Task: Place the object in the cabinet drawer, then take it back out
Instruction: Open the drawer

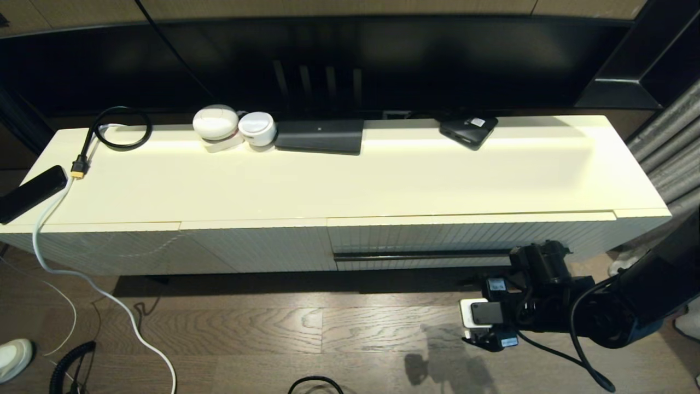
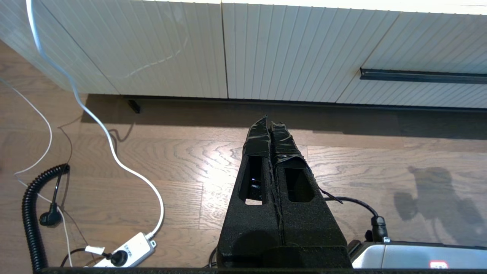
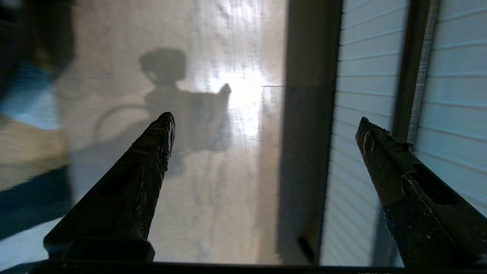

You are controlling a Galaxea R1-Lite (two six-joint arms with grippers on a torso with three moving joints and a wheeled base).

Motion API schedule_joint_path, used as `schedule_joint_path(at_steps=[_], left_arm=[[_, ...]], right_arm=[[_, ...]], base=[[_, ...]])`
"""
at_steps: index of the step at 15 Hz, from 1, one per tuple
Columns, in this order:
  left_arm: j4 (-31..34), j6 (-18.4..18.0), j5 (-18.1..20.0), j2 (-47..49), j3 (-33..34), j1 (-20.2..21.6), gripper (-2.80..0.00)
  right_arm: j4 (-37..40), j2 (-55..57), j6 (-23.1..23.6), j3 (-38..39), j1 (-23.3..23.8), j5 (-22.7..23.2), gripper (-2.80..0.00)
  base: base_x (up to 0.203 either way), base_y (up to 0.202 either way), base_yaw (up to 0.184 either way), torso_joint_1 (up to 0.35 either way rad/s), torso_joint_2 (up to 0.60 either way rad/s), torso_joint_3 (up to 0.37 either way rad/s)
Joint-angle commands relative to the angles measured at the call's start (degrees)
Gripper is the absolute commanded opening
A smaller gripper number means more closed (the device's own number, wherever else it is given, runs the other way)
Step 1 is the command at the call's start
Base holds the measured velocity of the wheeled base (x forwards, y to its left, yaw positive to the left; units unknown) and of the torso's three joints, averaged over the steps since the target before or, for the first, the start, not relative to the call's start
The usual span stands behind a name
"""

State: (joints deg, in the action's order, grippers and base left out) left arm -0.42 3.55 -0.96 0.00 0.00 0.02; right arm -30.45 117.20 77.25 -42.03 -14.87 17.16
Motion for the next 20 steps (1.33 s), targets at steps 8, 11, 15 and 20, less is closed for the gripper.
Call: schedule_joint_path(at_steps=[8,11,15,20], left_arm=[[-0.02,0.06,0.00,0.00,0.00,0.06,-2.80],[-0.02,0.06,0.00,0.00,0.00,0.05,-2.80],[-0.02,0.06,0.00,0.00,0.06,0.02,-2.80],[-0.03,0.06,0.00,0.00,0.00,-0.02,-2.80]], right_arm=[[-0.65,4.65,2.81,-3.78,2.37,-0.03,0.00],[-0.57,5.10,2.81,-5.03,3.05,-0.11,0.00],[-1.09,6.10,2.81,-6.83,3.54,-0.28,0.00],[-1.19,7.79,2.83,-9.63,4.59,-0.38,0.00]], base=[[0.000,0.000,0.000,0.000,0.00,0.000],[0.000,0.000,0.000,0.000,0.00,0.000],[0.000,0.000,0.000,0.000,0.00,0.000],[0.000,0.000,0.000,0.000,0.00,0.000]])
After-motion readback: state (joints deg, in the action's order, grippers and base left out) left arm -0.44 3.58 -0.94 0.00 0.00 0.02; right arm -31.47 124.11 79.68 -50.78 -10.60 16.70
